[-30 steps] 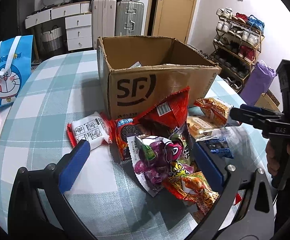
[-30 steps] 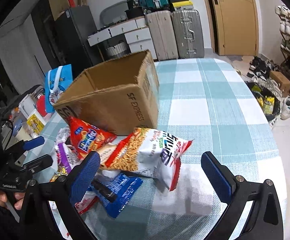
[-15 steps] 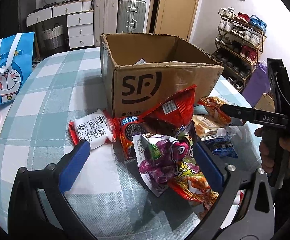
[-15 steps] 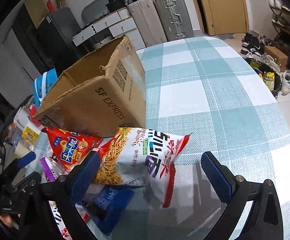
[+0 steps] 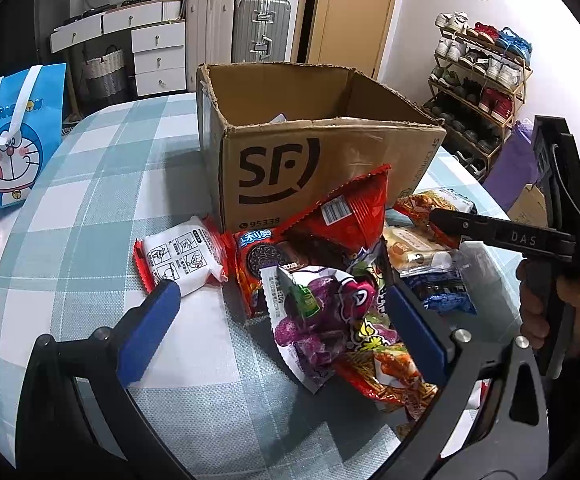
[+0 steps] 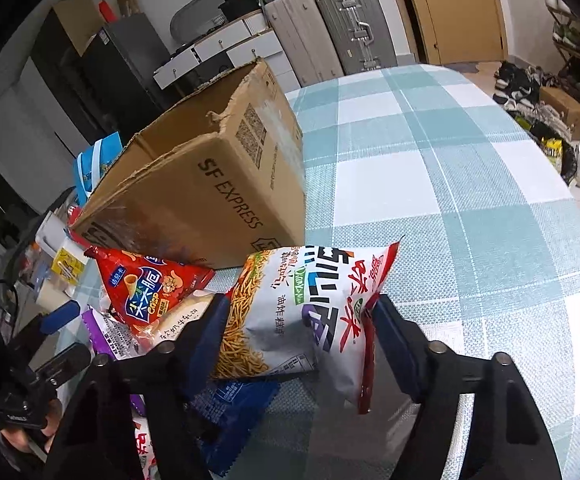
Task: Organize snacks
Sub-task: 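Grasp the white noodle-snack bag with right gripper while left gripper grasps purple candy bag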
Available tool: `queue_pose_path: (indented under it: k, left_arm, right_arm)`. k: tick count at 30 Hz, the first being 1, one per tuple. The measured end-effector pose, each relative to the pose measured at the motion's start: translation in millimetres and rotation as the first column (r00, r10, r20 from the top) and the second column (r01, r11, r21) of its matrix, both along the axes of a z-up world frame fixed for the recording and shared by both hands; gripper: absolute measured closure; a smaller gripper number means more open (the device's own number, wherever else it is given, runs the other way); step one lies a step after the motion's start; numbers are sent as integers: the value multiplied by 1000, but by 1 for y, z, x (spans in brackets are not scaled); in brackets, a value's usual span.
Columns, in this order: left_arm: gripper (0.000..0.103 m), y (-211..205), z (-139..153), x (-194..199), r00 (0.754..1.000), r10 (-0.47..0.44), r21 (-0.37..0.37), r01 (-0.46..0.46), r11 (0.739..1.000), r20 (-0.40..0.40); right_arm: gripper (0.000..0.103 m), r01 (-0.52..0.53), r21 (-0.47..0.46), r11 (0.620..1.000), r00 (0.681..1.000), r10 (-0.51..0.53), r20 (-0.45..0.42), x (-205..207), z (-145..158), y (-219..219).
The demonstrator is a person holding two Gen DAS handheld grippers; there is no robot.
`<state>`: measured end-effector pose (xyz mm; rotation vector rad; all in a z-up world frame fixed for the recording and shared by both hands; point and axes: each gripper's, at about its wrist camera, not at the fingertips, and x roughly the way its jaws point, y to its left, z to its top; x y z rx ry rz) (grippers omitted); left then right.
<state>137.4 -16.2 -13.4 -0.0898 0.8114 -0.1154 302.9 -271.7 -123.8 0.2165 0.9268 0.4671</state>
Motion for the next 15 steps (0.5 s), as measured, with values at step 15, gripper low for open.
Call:
queue_pose_path:
  k: [15]
  left_arm:
    - [1, -9, -2, -1, 999, -39, -49, 38, 998, -26]
  right_arm:
    - [46, -23, 15, 1000, 992, 21, 123, -28, 29, -7]
